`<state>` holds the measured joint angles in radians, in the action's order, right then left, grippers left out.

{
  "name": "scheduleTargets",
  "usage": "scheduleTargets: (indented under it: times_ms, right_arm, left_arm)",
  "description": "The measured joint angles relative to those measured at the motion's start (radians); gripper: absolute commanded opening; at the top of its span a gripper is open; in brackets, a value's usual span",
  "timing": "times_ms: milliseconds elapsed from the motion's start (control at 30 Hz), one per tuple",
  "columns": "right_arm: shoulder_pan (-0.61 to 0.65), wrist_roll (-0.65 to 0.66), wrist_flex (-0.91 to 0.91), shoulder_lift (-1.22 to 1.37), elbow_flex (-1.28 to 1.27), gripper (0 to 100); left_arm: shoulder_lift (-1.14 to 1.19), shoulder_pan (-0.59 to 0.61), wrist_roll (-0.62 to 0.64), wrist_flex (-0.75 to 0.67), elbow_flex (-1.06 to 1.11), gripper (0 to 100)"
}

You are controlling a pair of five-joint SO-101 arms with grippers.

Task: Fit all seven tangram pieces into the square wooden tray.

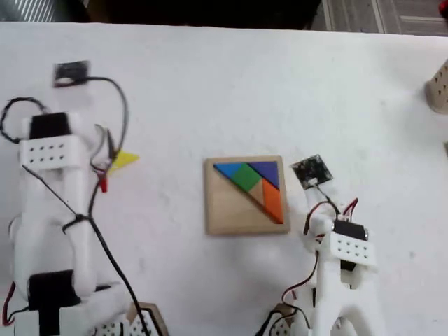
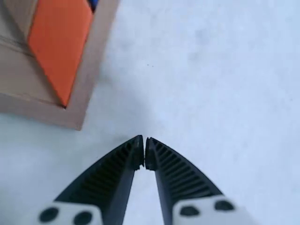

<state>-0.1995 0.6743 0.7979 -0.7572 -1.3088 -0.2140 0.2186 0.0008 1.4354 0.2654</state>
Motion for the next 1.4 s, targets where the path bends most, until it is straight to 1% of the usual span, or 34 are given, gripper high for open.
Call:
scheduleTargets:
  times_ms: [233,300,367,467,600,700,900,1000,1100,1300,1400]
  right_arm:
    - [-0.003,-0.008,0.000,0.000,0.000,2.0]
    - [-0.003,-0.008,0.000,0.000,0.000,2.0]
    - [-0.003,-0.008,0.000,0.000,0.000,2.0]
    - [-0.003,-0.008,0.000,0.000,0.000,2.0]
    - [-0.003,-0.008,0.000,0.000,0.000,2.0]
    - [-0.003,-0.009,0.000,-0.005,-0.005,2.0]
    - [-0.005,-0.011,0.000,-0.005,-0.005,2.0]
    - [-0.003,-0.011,0.000,-0.005,-0.005,2.0]
    - [-0.003,-0.011,0.000,-0.005,-0.005,2.0]
    - [-0.003,-0.011,0.000,-0.005,-0.005,2.0]
    - [-0.003,-0.011,0.000,-0.005,-0.005,2.0]
  left_arm:
    - [-0.017,-0.282,-0.163,0.058,0.000,2]
    - [-0.017,-0.350,-0.190,0.058,0.000,2]
    - [-0.017,-0.404,-0.192,0.058,0.000,2]
    - [-0.017,-0.489,-0.150,0.058,0.000,2]
    - [-0.017,-0.578,0.017,0.046,0.002,2]
    - [-0.017,-0.598,0.091,-0.032,0.048,2]
    - [-0.017,-0.609,0.178,-0.273,0.279,2]
    - [-0.017,-0.637,0.229,-0.356,0.354,2]
    - [-0.017,-0.655,0.241,-0.402,0.391,2]
    - [-0.017,-0.698,0.255,-0.470,0.397,2]
    - [-0.017,-0.698,0.302,-0.488,0.397,2]
